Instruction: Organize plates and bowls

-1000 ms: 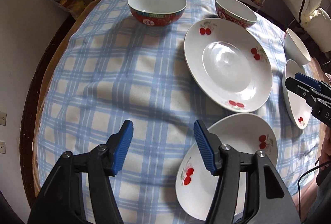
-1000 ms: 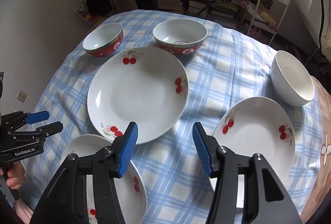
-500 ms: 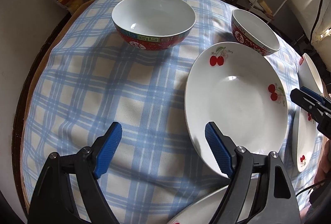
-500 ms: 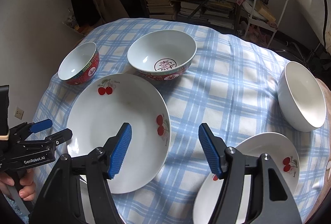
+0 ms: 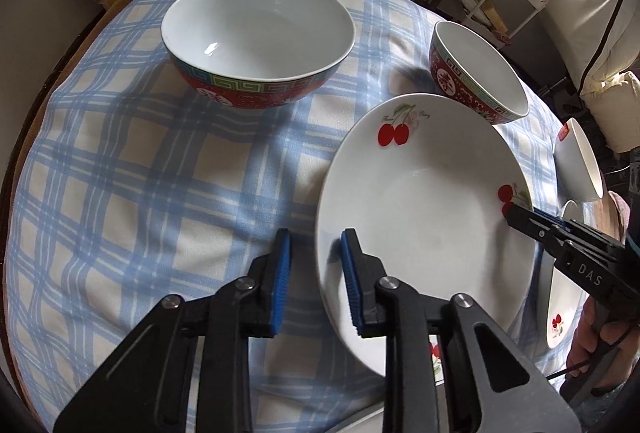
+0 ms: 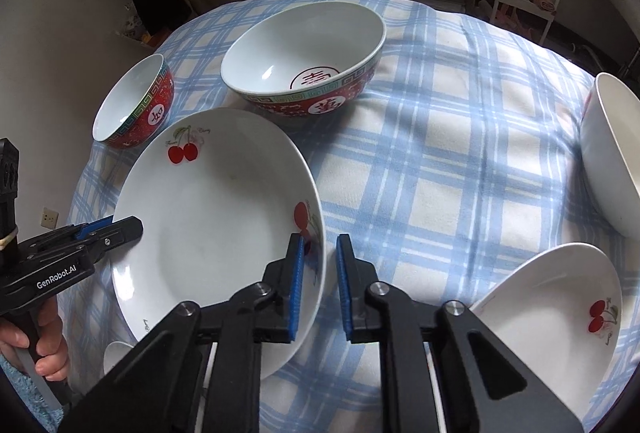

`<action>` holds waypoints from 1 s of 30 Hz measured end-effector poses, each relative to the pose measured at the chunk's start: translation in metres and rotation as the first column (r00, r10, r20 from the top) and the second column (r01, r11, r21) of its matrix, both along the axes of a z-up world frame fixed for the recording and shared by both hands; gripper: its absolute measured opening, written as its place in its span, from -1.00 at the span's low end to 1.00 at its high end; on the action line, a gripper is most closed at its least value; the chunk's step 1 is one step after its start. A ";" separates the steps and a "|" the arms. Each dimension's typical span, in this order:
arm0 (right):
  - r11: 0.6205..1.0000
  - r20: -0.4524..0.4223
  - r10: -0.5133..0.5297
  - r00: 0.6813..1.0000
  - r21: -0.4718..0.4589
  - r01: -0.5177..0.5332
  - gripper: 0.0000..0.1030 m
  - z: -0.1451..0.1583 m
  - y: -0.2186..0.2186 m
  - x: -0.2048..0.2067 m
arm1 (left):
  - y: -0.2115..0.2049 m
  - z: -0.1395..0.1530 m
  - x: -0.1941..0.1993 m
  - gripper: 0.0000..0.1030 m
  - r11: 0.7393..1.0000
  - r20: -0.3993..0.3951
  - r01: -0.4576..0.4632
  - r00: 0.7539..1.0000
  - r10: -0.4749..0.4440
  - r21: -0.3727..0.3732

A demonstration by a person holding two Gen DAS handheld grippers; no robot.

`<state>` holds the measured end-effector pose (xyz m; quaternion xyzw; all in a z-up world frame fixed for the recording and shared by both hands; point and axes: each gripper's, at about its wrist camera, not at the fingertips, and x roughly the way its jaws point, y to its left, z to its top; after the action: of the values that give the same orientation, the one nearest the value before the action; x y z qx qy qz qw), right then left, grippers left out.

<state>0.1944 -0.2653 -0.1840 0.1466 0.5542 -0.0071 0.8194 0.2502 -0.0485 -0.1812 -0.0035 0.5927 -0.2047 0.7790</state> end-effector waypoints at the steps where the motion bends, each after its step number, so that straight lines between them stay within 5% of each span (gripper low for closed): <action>1: 1.000 -0.001 0.000 1.000 0.006 0.000 -0.78 0.000 0.000 0.000 | 0.000 -0.001 0.001 -0.73 1.000 -0.006 0.002 1.000 -0.002 -0.011; 8: 1.000 0.016 -0.009 1.000 0.017 0.009 -0.77 -0.001 0.000 -0.002 | 0.007 -0.002 0.002 -0.79 0.996 -0.020 -0.039 0.999 0.038 -0.075; 21: 0.997 0.079 -0.044 0.996 0.062 0.039 -0.79 0.017 -0.008 -0.014 | 0.000 0.022 -0.008 -0.77 1.000 0.024 -0.010 1.000 0.010 -0.017; 30: 0.995 0.095 -0.030 0.995 0.100 0.021 -0.79 0.029 -0.001 -0.035 | 0.014 0.035 -0.027 -0.77 1.000 -0.013 -0.024 1.000 0.024 -0.004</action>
<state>0.1598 -0.2665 -0.1554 0.1942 0.5118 0.0169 0.8367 0.2230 -0.0347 -0.1458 -0.0136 0.5971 -0.1964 0.7776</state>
